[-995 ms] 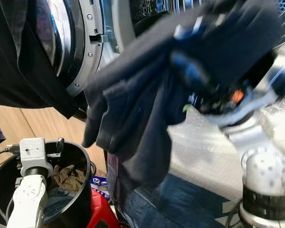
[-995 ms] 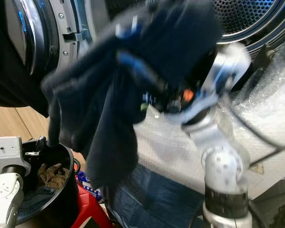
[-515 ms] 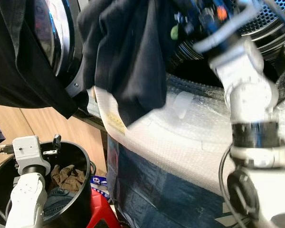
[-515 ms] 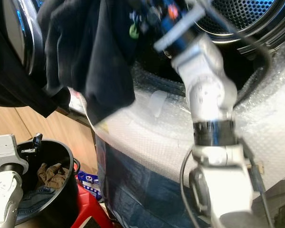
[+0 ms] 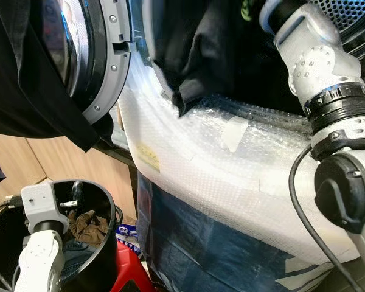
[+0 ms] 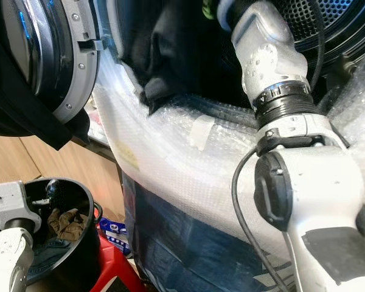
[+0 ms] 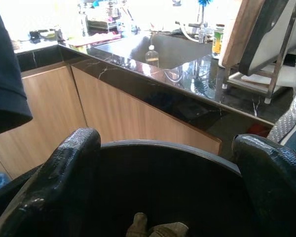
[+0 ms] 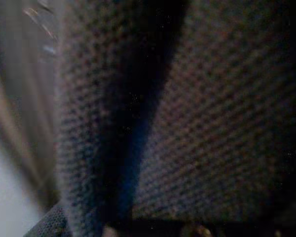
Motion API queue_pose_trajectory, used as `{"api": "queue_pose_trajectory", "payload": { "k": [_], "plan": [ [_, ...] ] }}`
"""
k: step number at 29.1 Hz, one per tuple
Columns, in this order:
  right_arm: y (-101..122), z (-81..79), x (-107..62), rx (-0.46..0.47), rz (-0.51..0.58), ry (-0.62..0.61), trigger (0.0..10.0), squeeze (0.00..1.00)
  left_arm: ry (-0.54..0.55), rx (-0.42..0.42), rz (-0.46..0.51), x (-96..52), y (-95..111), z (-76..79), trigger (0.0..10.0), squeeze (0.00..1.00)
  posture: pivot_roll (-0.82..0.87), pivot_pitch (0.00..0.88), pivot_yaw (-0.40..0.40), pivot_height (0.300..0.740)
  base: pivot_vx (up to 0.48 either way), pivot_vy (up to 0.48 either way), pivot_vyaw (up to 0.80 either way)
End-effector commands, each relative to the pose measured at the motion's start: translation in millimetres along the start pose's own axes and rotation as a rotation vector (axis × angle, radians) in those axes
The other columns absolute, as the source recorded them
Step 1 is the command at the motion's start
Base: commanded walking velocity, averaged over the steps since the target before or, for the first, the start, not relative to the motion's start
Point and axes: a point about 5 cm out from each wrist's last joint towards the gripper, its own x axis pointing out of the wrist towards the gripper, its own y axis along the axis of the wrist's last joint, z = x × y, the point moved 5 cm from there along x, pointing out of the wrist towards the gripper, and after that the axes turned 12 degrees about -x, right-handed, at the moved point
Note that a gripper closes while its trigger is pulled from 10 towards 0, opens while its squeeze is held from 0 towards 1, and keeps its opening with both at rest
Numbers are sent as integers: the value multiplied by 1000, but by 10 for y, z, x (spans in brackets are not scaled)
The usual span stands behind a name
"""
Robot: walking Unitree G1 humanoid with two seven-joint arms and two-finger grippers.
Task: Clothes washing
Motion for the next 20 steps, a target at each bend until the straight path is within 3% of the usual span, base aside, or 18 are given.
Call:
{"api": "queue_pose_trajectory", "payload": {
  "k": [1, 5, 8, 10, 13, 14, 16, 17, 20],
  "plan": [
    [118, 176, -9, 0, 5, -102, 0, 0, -11, -7, 26, 32, 106, 32, 10000, 0, 79, 0, -11, 740, 0, 0, 0],
    [111, 322, -35, -63, -13, -183, 0, 0, -1, -7, 33, 31, 125, 10, 10000, 0, 84, 0, -13, 740, 0, 0, 0],
    [144, 511, -78, -42, -23, -302, 0, 0, 1, -1, 22, 18, 101, -1, 10000, 0, 83, 0, -7, 740, 0, 0, 0],
    [154, 547, -88, -44, -31, -328, 0, 0, 1, 0, 22, 14, 101, -2, 10000, 0, 85, 0, -7, 740, 0, 0, 0],
    [291, 658, -124, -101, -27, -418, 0, 0, 7, 0, 27, 13, 116, -14, 10000, 0, 87, 0, -7, 740, 0, 0, 0],
    [328, 561, -90, -136, -26, -367, 0, 0, 13, 1, 27, 13, 118, -30, 10000, 0, 88, 0, -8, 740, 0, 0, 0],
    [335, 512, -74, -148, -26, -342, 0, 0, 16, 0, 27, 13, 118, -36, 10000, 0, 88, 0, -8, 740, 0, 0, 0],
    [359, 376, -36, -181, -17, -280, 10000, 0, 18, -3, 24, 18, 113, -39, 10000, 0, 89, 0, -7, 740, 0, 0, 0],
    [326, 130, 19, -228, -17, -165, 10000, 0, 13, -3, 2, 21, 72, -17, 10000, 0, 90, 0, -7, 740, 0, 0, 0]
  ]
}}
